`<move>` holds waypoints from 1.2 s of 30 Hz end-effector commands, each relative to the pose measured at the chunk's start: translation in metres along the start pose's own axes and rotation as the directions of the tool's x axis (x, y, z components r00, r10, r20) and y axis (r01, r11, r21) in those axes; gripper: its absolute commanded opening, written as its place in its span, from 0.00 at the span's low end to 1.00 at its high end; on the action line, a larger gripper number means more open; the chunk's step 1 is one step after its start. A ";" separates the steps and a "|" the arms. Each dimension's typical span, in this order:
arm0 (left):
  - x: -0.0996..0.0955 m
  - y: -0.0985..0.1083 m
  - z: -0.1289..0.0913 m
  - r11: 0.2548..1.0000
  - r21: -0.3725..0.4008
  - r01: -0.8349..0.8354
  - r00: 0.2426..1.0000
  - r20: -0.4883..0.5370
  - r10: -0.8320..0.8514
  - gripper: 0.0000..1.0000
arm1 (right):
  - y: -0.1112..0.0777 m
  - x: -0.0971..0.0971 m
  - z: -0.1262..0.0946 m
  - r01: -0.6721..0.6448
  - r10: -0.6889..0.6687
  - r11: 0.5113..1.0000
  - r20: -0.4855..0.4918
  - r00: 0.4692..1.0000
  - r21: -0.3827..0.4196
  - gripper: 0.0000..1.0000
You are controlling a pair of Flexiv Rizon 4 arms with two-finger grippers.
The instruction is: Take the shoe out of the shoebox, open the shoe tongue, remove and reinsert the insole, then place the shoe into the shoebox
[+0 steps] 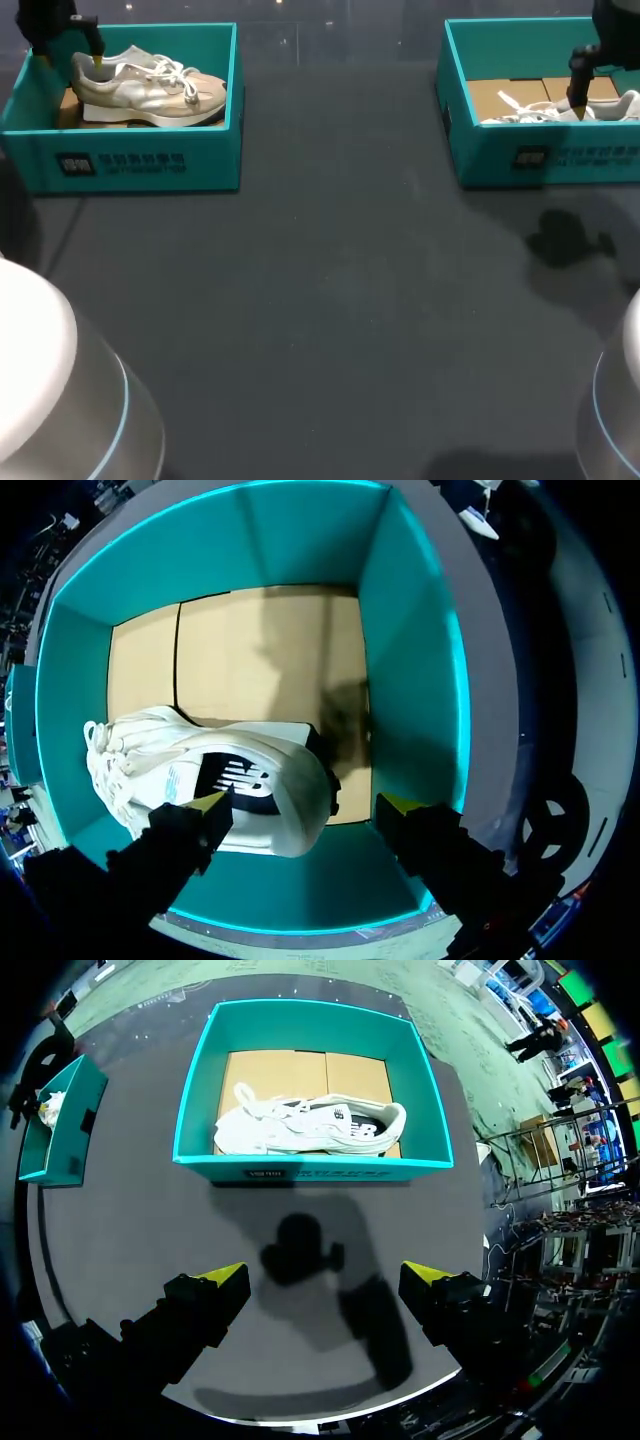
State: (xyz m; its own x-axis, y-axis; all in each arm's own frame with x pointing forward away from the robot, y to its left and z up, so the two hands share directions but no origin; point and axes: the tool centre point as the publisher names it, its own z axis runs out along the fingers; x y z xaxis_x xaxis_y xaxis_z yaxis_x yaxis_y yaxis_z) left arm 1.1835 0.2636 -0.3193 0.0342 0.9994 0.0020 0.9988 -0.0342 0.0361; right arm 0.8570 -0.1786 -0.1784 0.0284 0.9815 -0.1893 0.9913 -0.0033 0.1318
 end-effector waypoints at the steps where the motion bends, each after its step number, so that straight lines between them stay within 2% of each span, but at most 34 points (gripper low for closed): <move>1: -0.003 0.005 0.013 1.000 0.006 0.003 1.000 -0.007 -0.003 0.93 | 0.000 0.000 0.000 -0.001 0.001 1.000 0.001 1.000 0.000 1.00; 6: -0.003 0.006 0.023 1.000 0.022 0.010 1.000 -0.019 -0.009 0.93 | 0.000 0.000 0.000 -0.001 0.001 1.000 0.001 1.000 0.000 1.00; 14: 0.001 0.009 0.035 0.998 0.046 0.034 0.999 -0.040 -0.033 0.85 | 0.000 0.000 0.000 -0.001 0.001 1.000 0.001 1.000 0.000 1.00; 25: 0.007 0.007 0.053 0.996 0.079 0.051 0.997 -0.069 -0.046 0.80 | 0.000 0.000 0.000 -0.001 0.001 1.000 0.001 1.000 0.000 1.00; 31: 0.008 0.008 0.060 0.994 0.093 0.056 0.996 -0.080 -0.048 0.67 | 0.000 0.000 0.000 -0.001 0.001 1.000 0.001 1.000 0.000 1.00; 33: 0.009 0.008 0.062 0.994 0.097 0.058 0.995 -0.082 -0.050 0.60 | 0.000 0.000 0.000 -0.001 0.001 1.000 0.001 1.000 0.000 1.00; 36: 0.010 0.008 0.063 0.993 0.101 0.058 0.995 -0.082 -0.050 0.36 | 0.000 0.000 0.000 -0.001 0.001 1.000 0.001 1.000 0.000 1.00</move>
State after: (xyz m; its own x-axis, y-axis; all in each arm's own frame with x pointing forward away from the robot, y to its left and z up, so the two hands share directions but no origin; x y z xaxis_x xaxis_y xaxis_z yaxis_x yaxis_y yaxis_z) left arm 1.1858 0.2717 -0.3787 -0.0200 0.9962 0.0846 0.9986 0.0241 -0.0471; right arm 0.8570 -0.1786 -0.1785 0.0284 0.9815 -0.1892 0.9913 -0.0033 0.1318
